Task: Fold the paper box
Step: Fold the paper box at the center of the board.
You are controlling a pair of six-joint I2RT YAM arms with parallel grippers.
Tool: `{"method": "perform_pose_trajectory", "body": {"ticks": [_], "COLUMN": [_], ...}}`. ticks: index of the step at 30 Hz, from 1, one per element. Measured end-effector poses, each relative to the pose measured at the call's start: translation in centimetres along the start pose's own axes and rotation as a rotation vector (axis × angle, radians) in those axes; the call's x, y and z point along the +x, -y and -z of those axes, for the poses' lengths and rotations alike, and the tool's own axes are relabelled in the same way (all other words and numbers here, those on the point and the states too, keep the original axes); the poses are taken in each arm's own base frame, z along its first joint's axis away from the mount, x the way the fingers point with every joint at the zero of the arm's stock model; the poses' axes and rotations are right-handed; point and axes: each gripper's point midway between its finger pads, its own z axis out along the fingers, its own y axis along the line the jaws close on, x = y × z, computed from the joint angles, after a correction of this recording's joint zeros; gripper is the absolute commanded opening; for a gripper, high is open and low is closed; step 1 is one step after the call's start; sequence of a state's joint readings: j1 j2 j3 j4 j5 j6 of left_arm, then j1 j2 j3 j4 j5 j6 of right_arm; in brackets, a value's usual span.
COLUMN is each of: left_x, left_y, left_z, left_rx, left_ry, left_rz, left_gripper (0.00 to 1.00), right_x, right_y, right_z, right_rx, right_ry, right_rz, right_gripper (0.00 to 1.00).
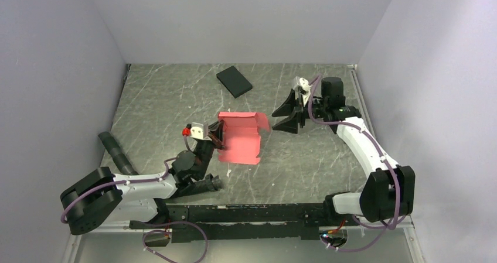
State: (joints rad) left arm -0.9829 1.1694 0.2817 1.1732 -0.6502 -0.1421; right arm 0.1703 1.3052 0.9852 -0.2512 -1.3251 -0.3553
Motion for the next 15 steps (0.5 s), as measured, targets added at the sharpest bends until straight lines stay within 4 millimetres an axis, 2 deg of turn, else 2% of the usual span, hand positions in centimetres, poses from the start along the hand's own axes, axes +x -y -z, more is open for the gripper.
{"method": "perform_pose_trajectory", "body": {"ticks": [4,5,10,15], "left_x": [0.3,0.4,1.1,1.4], "left_y": [-0.1,-0.1,0.1,0.3], "left_z": [0.0,0.0,0.0,0.0], "left_rx": [-0.002,-0.001,0.01,0.023], "left_ry": [-0.011,-0.013,-0.03,-0.039], "left_rz": [-0.009,-0.01,-0.02,-0.025], "left_gripper": [0.0,0.0,0.0,0.0], "right_x": [-0.8,-0.7,0.1,0.2], "right_y": [-0.8,-0.7,1.1,1.9], "right_z": [0.1,0.1,0.1,-0.4], "right_rx": [-0.034,-0.03,0.066,0.114], "right_ry": [-0.005,-0.006,-0.034,-0.052], "right_rz": [0.067,0.065,0.024,0.025], "right_gripper": [0.61,0.58,0.42,0.36]}}
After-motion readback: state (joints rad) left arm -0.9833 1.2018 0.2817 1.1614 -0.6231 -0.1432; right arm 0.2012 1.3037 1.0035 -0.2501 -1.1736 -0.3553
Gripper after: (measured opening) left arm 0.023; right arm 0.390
